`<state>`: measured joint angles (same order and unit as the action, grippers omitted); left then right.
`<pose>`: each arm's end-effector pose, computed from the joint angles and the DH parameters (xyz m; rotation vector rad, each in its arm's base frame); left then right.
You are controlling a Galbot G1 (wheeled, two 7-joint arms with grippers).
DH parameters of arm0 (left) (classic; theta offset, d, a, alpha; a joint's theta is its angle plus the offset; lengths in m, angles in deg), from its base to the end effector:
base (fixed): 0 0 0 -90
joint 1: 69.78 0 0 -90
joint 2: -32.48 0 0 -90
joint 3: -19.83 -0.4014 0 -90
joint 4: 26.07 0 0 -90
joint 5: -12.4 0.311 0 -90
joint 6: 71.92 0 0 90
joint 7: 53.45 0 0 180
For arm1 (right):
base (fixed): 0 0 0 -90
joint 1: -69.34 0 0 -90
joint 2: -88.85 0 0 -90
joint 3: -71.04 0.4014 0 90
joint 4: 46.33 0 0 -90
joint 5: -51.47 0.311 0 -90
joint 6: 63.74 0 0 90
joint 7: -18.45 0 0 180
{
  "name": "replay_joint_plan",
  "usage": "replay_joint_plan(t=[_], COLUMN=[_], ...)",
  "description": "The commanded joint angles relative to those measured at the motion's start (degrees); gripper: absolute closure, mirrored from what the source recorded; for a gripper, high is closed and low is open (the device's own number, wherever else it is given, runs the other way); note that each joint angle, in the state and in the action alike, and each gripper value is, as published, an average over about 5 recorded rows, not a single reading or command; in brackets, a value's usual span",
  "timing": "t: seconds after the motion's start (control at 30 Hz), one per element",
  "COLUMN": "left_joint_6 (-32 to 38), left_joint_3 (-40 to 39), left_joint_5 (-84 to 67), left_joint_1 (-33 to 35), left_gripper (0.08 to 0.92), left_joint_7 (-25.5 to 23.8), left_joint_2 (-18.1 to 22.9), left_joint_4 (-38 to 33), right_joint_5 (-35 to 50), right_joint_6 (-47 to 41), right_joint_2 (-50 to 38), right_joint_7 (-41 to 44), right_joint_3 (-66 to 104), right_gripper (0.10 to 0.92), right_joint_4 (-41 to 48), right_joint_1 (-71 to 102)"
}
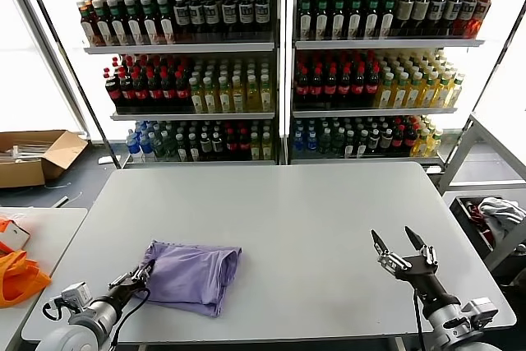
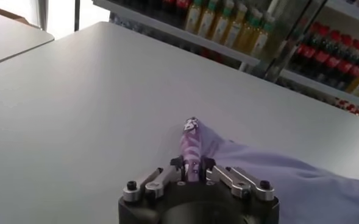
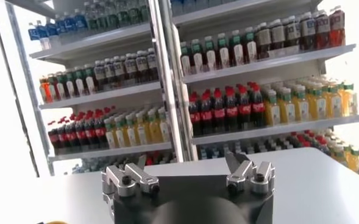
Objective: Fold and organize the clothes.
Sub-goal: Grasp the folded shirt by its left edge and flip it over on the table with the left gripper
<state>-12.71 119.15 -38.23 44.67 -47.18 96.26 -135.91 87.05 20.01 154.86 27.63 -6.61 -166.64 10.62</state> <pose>0.1616 0.1732 -0.3420 -0.0087 -2.5036 0.4672 0.1203 -0.1519 -0.3071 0.3150 -3.0368 -0.2426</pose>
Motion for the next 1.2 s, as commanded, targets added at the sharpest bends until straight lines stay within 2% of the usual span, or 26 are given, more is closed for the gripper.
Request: replay_joint_plan(t=[0.03,0.17,0.3,0.57,0.67,0.77,0.87,0.97,1.1,1.2], left_joint_6=[-0.2,0.0,0.3,-0.2,-1.0,-1.9,-2.2,-2.2,-2.3,-2.3], left_joint_3=[3.0,9.0,15.9,28.4,30.9,31.9,30.4,25.4,12.3,0.1], left_joint_5=[-1.3,-3.7,-6.6,-11.6,-12.8,-14.6,-15.3,-15.3,-14.7,-14.0], left_joint_1=[0.9,3.7,6.1,7.3,8.0,8.6,8.9,9.6,9.6,9.4], left_gripper=[0.819,0.875,0.876,0.876,0.876,0.876,0.876,0.876,0.876,0.876], left_joint_7=[0.5,0.7,0.7,1.8,3.0,4.7,8.1,11.6,17.1,21.1], left_joint_2=[1.7,2.9,1.6,-8.4,-11.6,-13.1,-12.5,-9.8,-5.7,-3.0], left_joint_4=[-3.9,-7.0,-7.2,-2.2,-2.8,-5.4,-10.4,-17.3,-25.9,-29.1], right_joint_5=[0.1,0.3,0.8,1.6,2.3,2.5,2.5,2.4,2.5,2.6], right_joint_6=[-0.2,0.0,0.1,0.5,1.3,2.2,3.1,3.5,3.6,3.6], right_joint_2=[-0.2,-0.3,-0.3,-1.0,-1.1,-1.0,-0.9,-0.7,-0.7,-0.8], right_joint_7=[0.0,0.2,0.2,0.6,0.9,1.2,1.6,1.7,1.7,1.7], right_joint_3=[-0.4,-0.4,-0.5,-1.8,-2.3,-3.0,-3.9,-4.3,-3.9,-2.8], right_gripper=[0.203,0.203,0.203,0.203,0.203,0.203,0.203,0.203,0.203,0.203], right_joint_4=[0.0,-0.1,0.3,0.8,1.3,2.4,3.3,3.2,2.7,2.3], right_joint_1=[-0.7,-0.8,-0.9,-1.8,-2.6,-2.8,-2.7,-2.6,-2.2,-1.1])
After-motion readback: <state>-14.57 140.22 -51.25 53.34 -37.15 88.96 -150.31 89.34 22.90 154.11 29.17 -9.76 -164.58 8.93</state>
